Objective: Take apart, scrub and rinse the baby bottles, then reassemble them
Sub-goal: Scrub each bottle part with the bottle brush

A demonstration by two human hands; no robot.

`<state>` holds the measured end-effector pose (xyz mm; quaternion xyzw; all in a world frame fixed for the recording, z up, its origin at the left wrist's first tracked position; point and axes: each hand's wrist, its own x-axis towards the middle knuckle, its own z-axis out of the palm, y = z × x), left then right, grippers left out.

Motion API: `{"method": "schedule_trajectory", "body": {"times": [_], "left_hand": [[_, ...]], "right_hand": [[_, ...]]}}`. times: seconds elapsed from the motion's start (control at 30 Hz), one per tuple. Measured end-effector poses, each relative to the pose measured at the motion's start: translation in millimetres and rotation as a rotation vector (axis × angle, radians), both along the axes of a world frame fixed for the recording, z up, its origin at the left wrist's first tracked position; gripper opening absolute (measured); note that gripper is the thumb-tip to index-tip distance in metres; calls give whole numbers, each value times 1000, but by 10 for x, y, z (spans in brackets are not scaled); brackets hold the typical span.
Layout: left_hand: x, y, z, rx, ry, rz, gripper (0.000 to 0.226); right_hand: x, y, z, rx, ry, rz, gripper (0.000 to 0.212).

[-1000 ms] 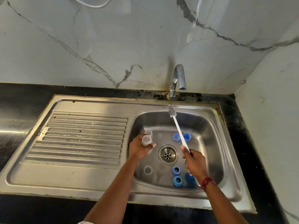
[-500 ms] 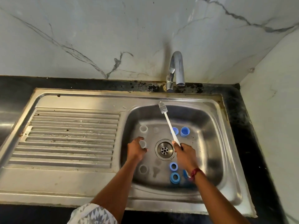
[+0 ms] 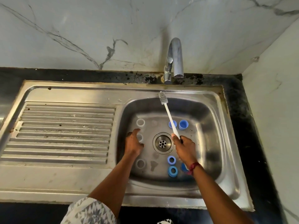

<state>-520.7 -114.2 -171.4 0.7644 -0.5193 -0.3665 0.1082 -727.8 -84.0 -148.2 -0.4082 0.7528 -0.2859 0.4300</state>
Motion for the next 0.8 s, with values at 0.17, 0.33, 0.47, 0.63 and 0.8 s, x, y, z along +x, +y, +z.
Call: {"method": "schedule_trajectory", "body": {"times": [0.17,0.33,0.47,0.63,0.8], "left_hand": [[-83,99,147,-62,-43,47,83],[-45,387,329,-285,-257,72,77],[-214,522,365,-454,-242,22,50],[-281,545,306,-248,-98,-130,27],[-379,451,115,25,-69,-372,37]], "right_hand": [[-122,-11,-15,23,-24,-34,52],[-120,122,28,23,-23,-24,55],[-285,135,49,25,-15,-61,52],[-449,230,82,7,-4,-69,46],[-518,222,93,-2,-17,-93,52]]}}
